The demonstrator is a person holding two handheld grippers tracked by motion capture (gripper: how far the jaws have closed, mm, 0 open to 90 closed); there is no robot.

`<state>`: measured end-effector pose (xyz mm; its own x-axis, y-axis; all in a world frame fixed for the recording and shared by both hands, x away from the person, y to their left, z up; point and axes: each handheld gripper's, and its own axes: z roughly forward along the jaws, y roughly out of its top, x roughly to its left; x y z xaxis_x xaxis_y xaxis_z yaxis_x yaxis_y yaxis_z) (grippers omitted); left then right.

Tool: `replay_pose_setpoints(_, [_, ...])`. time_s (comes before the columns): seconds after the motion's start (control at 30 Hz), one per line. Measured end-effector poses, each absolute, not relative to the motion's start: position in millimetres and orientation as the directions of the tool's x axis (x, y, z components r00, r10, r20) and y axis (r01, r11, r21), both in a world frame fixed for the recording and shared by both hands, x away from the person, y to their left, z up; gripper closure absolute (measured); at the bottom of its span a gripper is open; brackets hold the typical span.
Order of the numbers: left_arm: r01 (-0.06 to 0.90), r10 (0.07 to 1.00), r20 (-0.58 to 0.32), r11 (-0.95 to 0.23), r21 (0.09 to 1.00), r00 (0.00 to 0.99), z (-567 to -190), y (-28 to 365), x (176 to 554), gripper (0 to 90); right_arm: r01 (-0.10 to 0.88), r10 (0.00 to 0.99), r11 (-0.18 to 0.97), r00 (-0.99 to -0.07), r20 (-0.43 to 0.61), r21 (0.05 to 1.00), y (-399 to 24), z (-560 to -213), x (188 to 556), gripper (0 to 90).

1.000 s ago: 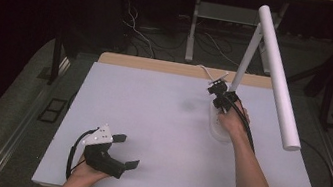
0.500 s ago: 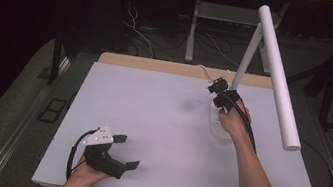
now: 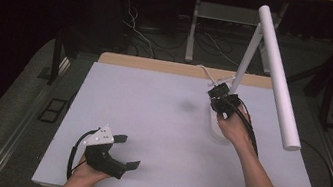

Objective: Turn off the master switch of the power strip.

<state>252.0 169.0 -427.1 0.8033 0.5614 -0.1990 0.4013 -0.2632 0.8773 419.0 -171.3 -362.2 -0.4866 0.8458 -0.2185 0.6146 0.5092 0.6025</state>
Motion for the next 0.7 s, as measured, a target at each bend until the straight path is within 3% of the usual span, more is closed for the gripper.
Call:
replay_pose_setpoints(0.1, [0.402, 0.562, -0.199, -0.265, 0.876, 0.803, -427.1, 168.7, 251.8, 0.0, 0.619, 0.849, 0.490, -0.500, -0.174, 0.614, -173.5, -360.2, 408.8, 82.3])
replay_pose_setpoints(0.3, [0.402, 0.560, -0.196, -0.273, 0.874, 0.805, -427.6, 168.0, 251.9, 0.0, 0.605, 0.836, 0.471, -0.538, -0.106, 0.641, -184.6, -356.4, 385.4, 63.0])
replay_pose_setpoints(0.53, [0.403, 0.561, -0.196, -0.272, 0.874, 0.804, -427.8, 167.5, 251.9, 0.0, 0.579, 0.812, 0.426, -0.583, -0.013, 0.695, -201.3, -350.2, 356.4, 33.3])
replay_pose_setpoints(0.57, [0.404, 0.561, -0.199, -0.270, 0.874, 0.804, -428.0, 167.2, 251.9, 0.0, 0.579, 0.812, 0.415, -0.583, 0.000, 0.702, -203.0, -350.3, 353.5, 27.5])
replay_pose_setpoints(0.6, [0.408, 0.559, -0.203, -0.270, 0.872, 0.804, -428.1, 167.0, 251.9, 0.0, 0.584, 0.804, 0.394, -0.593, 0.042, 0.709, -207.5, -352.1, 344.9, 13.8])
replay_pose_setpoints(0.7, [0.409, 0.557, -0.202, -0.275, 0.870, 0.806, -428.6, 167.1, 252.7, 0.0, 0.581, 0.799, 0.403, -0.601, 0.038, 0.707, -211.1, -355.2, 337.1, 10.0])
